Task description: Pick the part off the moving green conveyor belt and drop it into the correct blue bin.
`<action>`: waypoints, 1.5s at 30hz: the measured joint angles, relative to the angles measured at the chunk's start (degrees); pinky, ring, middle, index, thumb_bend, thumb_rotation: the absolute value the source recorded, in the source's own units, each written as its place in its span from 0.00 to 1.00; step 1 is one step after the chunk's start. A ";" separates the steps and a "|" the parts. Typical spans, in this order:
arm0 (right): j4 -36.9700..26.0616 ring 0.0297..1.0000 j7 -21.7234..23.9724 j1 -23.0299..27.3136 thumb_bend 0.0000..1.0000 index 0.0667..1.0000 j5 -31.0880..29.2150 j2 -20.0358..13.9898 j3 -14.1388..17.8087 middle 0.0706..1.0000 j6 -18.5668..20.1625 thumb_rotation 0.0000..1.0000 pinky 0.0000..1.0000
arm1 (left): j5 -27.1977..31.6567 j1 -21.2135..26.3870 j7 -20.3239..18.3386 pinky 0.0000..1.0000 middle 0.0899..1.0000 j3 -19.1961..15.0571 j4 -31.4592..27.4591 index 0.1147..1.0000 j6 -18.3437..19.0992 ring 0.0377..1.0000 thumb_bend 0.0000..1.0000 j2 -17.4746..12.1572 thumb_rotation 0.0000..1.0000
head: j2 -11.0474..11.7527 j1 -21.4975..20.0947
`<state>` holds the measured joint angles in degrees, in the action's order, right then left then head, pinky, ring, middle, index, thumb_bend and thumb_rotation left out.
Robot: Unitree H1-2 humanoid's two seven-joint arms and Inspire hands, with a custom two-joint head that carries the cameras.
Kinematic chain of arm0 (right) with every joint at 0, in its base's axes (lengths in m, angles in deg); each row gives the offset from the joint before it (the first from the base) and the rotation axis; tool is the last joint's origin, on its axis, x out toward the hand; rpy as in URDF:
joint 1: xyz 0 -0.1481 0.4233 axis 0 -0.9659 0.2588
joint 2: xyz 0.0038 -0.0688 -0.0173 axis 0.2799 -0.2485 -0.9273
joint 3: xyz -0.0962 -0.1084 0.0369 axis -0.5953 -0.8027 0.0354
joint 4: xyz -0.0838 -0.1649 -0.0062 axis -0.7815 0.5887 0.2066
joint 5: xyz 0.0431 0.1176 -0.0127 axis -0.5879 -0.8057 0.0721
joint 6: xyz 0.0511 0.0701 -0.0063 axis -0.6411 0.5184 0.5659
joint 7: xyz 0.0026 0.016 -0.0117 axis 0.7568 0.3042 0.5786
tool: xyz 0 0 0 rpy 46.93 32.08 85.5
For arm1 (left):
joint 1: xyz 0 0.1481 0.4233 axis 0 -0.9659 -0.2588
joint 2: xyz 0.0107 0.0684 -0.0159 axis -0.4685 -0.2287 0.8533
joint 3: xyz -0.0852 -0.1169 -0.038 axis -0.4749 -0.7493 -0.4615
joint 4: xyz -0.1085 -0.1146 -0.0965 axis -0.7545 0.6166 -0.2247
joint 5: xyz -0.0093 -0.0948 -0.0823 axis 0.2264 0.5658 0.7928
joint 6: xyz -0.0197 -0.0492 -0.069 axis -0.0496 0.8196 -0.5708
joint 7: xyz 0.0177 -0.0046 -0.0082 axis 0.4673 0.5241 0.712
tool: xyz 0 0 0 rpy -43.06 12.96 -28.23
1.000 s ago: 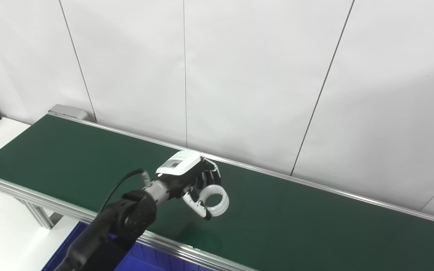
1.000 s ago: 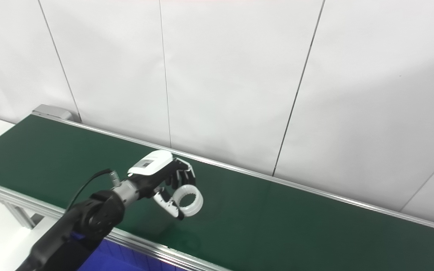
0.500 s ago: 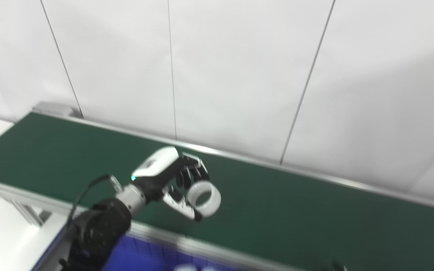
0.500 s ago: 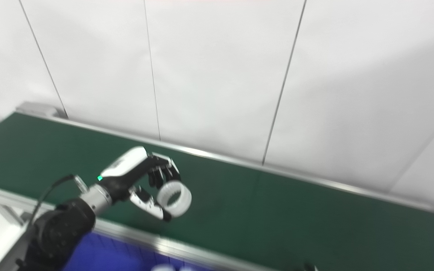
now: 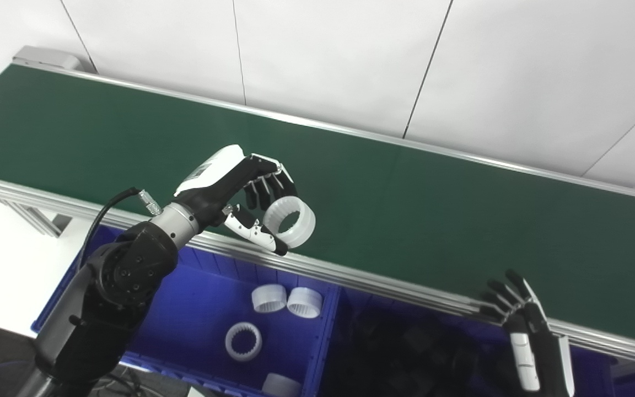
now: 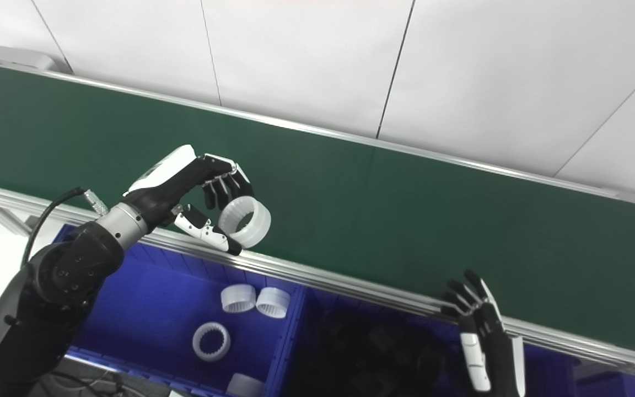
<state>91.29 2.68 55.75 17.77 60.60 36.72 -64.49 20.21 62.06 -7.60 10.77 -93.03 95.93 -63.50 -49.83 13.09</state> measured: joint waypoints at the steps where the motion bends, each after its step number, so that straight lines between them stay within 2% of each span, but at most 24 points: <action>1: 0.01 0.73 0.05 0.04 0.65 0.88 -0.13 -0.11 -0.01 0.78 0.00 0.81 0.67 | -0.14 -0.07 -0.13 0.38 0.46 0.00 -0.73 0.41 0.85 0.41 0.50 0.01 0.00 | 0.00 0.00; 6: 0.00 0.73 0.12 0.01 0.63 0.88 -0.63 -0.65 -0.01 0.77 0.00 0.80 0.67 | -1.38 -0.94 -0.79 0.39 0.45 -0.01 -2.08 0.41 3.04 0.41 0.50 -0.11 0.00 | 0.96 -0.09; 8: 0.00 0.73 0.13 -0.16 0.64 0.88 -0.63 -0.62 -0.08 0.77 0.00 0.81 0.67 | -2.03 -1.37 -1.21 0.37 0.45 0.20 -2.08 0.43 3.58 0.39 0.50 -0.23 0.00 | 1.67 -0.09; 14: 0.00 0.73 0.00 -0.62 0.62 0.88 -0.14 -0.55 -0.09 0.78 0.00 0.81 0.66 | -2.92 -3.67 -1.28 0.34 0.44 1.01 -1.31 0.45 3.68 0.37 0.50 -0.36 0.00 | 2.72 0.00; 17: 0.03 0.73 -0.01 -0.76 0.65 0.88 0.17 -0.46 -0.08 0.78 0.00 0.81 0.66 | -3.70 -5.00 -2.06 0.37 0.44 2.07 0.20 0.45 3.71 0.38 0.50 -0.88 0.00 | 3.16 0.27; 20: 0.03 0.74 0.01 -0.77 0.66 0.88 0.07 -0.32 -0.08 0.78 0.00 0.81 0.66 | -5.35 -5.90 -4.38 0.38 0.44 4.51 2.58 0.44 4.35 0.39 0.50 -2.82 0.00 | 3.25 0.09; 23: 0.07 0.73 0.05 -0.80 0.66 0.88 -0.01 -0.33 -0.08 0.78 0.00 0.81 0.66 | -6.50 -6.83 -4.56 0.39 0.43 5.77 5.84 0.44 4.33 0.38 0.50 -3.44 0.00 | 3.34 0.00; 25: 0.09 0.74 0.11 -0.81 0.65 0.88 -0.04 -0.33 -0.07 0.78 0.00 0.81 0.66 | -6.51 -7.61 -3.49 0.39 0.43 6.31 8.62 0.44 3.72 0.39 0.50 -3.35 0.00 | 3.51 -0.08; 31: 0.16 0.73 0.15 -0.80 0.66 0.88 -0.04 -0.34 -0.02 0.78 0.00 0.82 0.66 | -6.10 -9.76 2.68 0.37 0.43 6.46 17.07 0.45 -1.26 0.37 0.50 -1.21 0.00 | 3.69 0.09; 39: 0.36 0.73 0.20 -0.80 0.66 0.88 -0.05 -0.39 0.13 0.78 0.00 0.81 0.66 | -6.27 -9.93 6.18 0.36 0.43 8.09 23.12 0.47 -5.90 0.37 0.50 -0.95 0.00 | 4.04 0.09; 45: 0.40 0.73 0.26 -0.77 0.66 0.88 -0.07 -0.34 0.13 0.78 0.00 0.82 0.66 | -7.41 -9.96 7.85 0.35 0.42 8.31 24.62 0.47 -6.39 0.36 0.50 -0.85 0.00 | 4.31 0.00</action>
<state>91.68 2.94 54.98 17.70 60.26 36.84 -64.49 12.80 52.10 0.25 19.08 -68.41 89.54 -64.36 -45.53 13.10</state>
